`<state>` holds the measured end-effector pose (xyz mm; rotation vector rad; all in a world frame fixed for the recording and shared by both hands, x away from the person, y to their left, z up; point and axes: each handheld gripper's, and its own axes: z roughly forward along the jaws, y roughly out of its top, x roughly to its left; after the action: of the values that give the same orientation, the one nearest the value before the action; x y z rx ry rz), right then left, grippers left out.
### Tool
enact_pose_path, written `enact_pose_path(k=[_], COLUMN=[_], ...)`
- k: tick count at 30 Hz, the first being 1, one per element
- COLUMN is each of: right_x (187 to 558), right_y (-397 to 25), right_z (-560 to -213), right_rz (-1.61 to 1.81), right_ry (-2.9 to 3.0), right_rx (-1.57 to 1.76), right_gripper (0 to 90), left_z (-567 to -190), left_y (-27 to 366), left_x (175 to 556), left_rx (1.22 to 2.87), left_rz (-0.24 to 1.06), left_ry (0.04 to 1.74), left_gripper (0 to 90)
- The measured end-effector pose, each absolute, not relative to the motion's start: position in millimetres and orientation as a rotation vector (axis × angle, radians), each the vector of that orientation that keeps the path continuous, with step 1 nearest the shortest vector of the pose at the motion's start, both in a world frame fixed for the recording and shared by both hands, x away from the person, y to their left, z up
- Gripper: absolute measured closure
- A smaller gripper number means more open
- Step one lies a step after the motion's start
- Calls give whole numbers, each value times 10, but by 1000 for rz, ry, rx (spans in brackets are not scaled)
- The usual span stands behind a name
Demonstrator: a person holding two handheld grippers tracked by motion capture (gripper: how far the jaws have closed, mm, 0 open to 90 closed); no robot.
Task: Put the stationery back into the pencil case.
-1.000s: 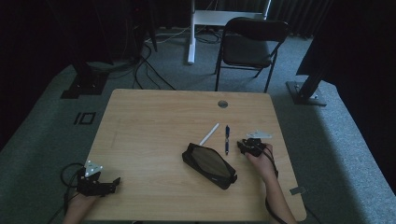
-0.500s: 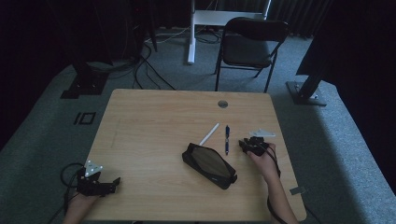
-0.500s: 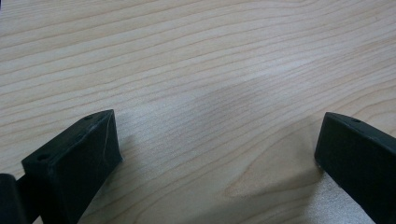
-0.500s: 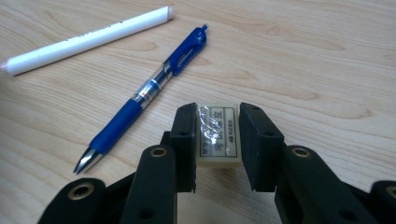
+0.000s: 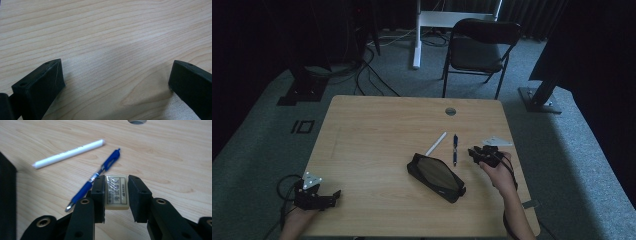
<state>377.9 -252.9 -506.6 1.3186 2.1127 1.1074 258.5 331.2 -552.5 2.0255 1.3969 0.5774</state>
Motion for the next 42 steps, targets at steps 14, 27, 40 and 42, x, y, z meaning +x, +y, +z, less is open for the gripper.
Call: enact_pose_path(k=[14,27,40,42], right_x=[3652,3545,3428,3419], right_y=[-2386,-2243,-2024,-1988], right_z=[-4824,-4638,-4476,-4477], right_rz=[1166,1233,1298,1301], right_ry=[2151,2189,2235,2245], right_rx=[1235,1147,1047,1035], right_gripper=[682,682,682,682], left_z=[-5525,-5525,-5525,-5525], left_y=[3312,3312,3312,3312], left_x=[2585,2585,2585,2585], left_rx=[2026,2026,2026,2026], left_rz=[577,577,577,577], left_ry=[1397,1397,1397,1397], left_gripper=[1,1,1,1])
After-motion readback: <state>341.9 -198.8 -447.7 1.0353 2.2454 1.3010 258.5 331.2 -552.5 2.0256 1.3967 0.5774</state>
